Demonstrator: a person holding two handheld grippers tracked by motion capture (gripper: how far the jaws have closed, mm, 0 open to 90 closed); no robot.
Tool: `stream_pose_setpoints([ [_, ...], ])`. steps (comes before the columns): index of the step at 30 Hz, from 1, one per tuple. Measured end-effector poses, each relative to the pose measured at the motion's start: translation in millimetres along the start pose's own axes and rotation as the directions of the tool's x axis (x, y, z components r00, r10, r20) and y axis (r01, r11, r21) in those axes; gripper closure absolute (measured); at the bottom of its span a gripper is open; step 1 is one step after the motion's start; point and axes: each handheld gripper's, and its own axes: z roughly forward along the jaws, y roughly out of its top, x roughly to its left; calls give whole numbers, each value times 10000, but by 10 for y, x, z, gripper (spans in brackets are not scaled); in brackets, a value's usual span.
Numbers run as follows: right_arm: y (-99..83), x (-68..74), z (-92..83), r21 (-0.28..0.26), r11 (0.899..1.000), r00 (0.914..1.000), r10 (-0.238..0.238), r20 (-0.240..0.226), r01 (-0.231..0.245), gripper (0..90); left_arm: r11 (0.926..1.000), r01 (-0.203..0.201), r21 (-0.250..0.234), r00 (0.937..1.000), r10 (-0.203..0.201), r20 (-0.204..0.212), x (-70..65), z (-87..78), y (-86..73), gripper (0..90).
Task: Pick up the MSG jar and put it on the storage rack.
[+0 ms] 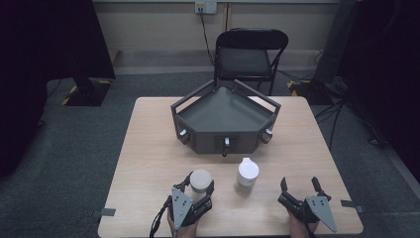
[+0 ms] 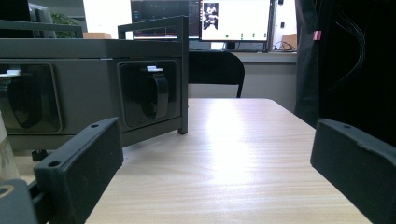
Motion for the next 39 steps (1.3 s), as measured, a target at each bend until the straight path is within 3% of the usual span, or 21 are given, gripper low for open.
stream_pose_setpoints([
  [5, 0, 0, 0, -2, 10000, 10000, -1, -3, 1, 9, 9998, -35, 193, 9986, 25, 522, 120, 44, 104, 337],
  [12, -1, 0, -1, -6, 10000, 10000, 8, 5, -8, 9, 9999, -101, 86, 9957, 93, 923, 227, 141, 206, 337],
  [17, -1, 0, -1, -6, 10000, 10000, 9, 4, -9, 9, 9997, 74, -224, 9951, -52, 983, 298, 224, 242, 338],
  [25, -1, 1, -1, -8, 10000, 10000, 10, 6, -10, 9, 9992, -149, -378, 9926, 193, 1201, 384, 346, 380, 338],
  [30, -2, 1, -1, -9, 10000, 10000, 10, 8, -10, 8, 9992, -84, -388, 9891, 140, 1468, 513, 481, 532, 337],
  [39, -2, 0, -1, -10, 10000, 10000, 17, 8, -17, 8, 9986, 64, -524, 9879, 18, 1553, 637, 704, 798, 337],
])
